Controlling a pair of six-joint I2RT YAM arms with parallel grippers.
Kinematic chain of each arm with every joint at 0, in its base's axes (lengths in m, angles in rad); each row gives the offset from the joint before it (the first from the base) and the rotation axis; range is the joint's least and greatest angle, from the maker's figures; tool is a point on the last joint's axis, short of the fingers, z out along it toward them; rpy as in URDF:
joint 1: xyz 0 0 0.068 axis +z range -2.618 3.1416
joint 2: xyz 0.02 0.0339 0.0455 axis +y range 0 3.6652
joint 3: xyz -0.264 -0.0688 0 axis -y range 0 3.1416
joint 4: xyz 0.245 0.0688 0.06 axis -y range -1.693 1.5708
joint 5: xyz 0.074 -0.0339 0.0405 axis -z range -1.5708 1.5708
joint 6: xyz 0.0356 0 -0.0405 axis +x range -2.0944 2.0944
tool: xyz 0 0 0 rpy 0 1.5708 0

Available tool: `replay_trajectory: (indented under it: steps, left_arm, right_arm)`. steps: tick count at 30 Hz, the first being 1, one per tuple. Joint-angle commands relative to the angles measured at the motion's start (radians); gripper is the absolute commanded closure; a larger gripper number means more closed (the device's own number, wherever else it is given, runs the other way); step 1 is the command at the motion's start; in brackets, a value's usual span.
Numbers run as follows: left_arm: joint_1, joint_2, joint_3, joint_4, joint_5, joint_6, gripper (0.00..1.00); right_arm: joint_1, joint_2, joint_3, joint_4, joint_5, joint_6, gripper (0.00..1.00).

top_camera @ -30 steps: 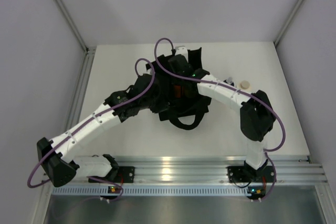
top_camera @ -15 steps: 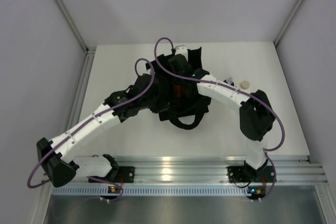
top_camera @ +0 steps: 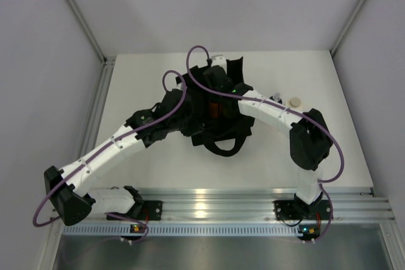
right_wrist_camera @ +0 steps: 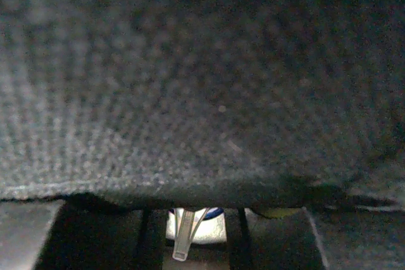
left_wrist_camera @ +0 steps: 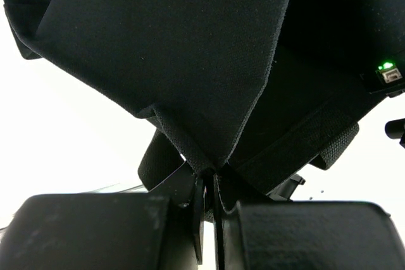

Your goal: Take the personal care products out of the canvas bag

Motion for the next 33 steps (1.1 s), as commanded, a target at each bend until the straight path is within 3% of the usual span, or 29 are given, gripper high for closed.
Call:
replay_trajectory:
  steps: [1,33]
  left_arm:
    - [-0.006,-0.033,0.030,0.012,0.058,0.011,1.00]
    - [-0.007,-0.030,0.042,0.012,0.058,0.022,1.00]
  right_arm:
    - [-0.016,-0.073,-0.006,0.039,-0.002,-0.011,1.00]
    - [0.010,-0.327,0.038,0.004,-0.025,-0.134,1.00]
